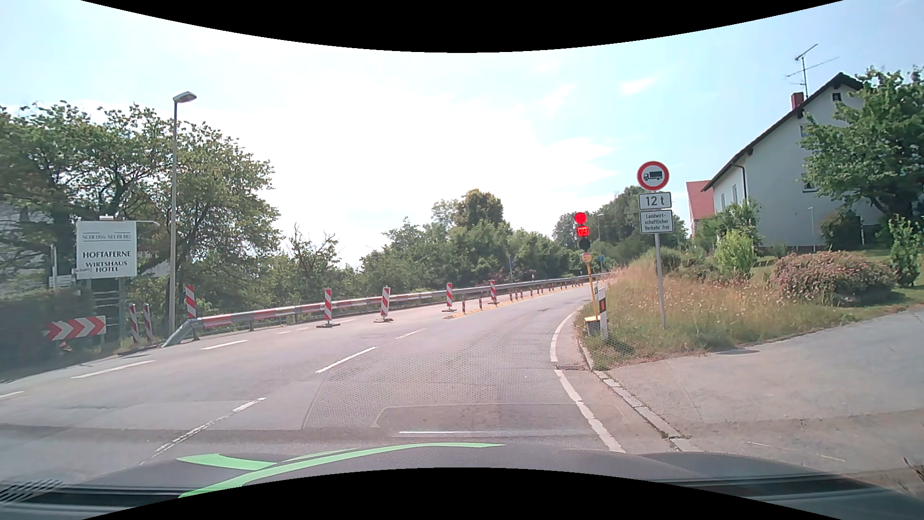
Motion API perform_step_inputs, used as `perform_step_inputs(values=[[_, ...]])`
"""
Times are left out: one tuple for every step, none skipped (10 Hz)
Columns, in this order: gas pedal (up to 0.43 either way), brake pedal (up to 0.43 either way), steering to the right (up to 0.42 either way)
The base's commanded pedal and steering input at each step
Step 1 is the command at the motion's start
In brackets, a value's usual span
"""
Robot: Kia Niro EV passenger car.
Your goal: Follow the waypoints while adhering to traffic rules and regulations
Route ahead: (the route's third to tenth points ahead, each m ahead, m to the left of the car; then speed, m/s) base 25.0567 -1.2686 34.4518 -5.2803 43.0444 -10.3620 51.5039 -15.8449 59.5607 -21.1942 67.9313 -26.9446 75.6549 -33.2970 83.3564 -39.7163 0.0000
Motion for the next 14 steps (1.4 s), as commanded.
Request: perform_step_inputs(values=[[0.000,0.366,0.072],[0.000,0.360,0.071],[0.000,0.360,0.072],[0.000,0.360,0.071],[0.000,0.360,0.072],[0.000,0.360,0.072],[0.000,0.360,0.072],[0.000,0.360,0.072],[0.000,0.360,0.072],[0.000,0.366,0.072],[0.000,0.360,0.072],[0.000,0.360,0.072],[0.000,0.360,0.072],[0.000,0.360,0.072]])
